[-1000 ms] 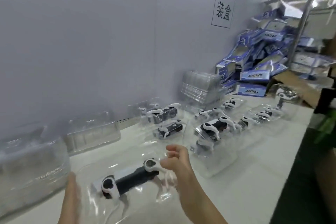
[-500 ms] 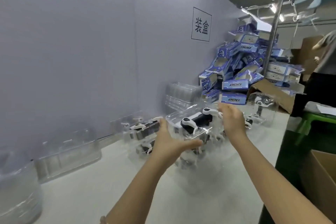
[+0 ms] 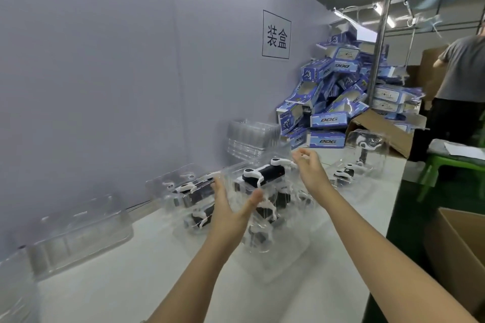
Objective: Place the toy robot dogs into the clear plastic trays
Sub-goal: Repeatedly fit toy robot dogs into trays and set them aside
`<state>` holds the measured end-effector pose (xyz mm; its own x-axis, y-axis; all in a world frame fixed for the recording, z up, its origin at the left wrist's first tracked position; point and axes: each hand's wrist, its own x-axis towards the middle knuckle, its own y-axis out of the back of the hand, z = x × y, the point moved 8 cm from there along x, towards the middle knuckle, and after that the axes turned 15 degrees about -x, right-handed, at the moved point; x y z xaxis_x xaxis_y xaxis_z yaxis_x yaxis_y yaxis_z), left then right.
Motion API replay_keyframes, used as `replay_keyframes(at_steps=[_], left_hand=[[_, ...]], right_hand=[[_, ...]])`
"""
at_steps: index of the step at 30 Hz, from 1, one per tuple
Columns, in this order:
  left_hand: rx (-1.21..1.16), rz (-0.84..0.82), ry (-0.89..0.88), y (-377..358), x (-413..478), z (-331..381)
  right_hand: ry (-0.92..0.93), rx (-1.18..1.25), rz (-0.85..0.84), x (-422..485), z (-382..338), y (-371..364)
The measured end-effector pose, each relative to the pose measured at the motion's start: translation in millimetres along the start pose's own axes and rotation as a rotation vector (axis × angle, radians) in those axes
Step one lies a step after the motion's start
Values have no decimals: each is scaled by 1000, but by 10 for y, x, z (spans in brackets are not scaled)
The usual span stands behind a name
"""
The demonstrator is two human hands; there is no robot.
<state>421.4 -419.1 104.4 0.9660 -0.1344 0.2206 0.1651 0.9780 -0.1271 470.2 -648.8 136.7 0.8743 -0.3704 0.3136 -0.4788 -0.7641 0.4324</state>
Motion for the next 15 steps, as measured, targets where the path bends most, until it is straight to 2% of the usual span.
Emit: replay_keyframes(at_steps=[4,8,12,15], left_hand=[[-112,106,31,222,-181,-87],[-103,124,-34,559,-428,-60],[-65,173,-86,1147,-684,92],[-45,331,-142,1796,-996,285]], right_hand=[[52,23,199,-203,58,177],[164,6,358,-643,-33,246],[346,6,512,-1163,-381,176],[534,35,580,-1546,-669,-7]])
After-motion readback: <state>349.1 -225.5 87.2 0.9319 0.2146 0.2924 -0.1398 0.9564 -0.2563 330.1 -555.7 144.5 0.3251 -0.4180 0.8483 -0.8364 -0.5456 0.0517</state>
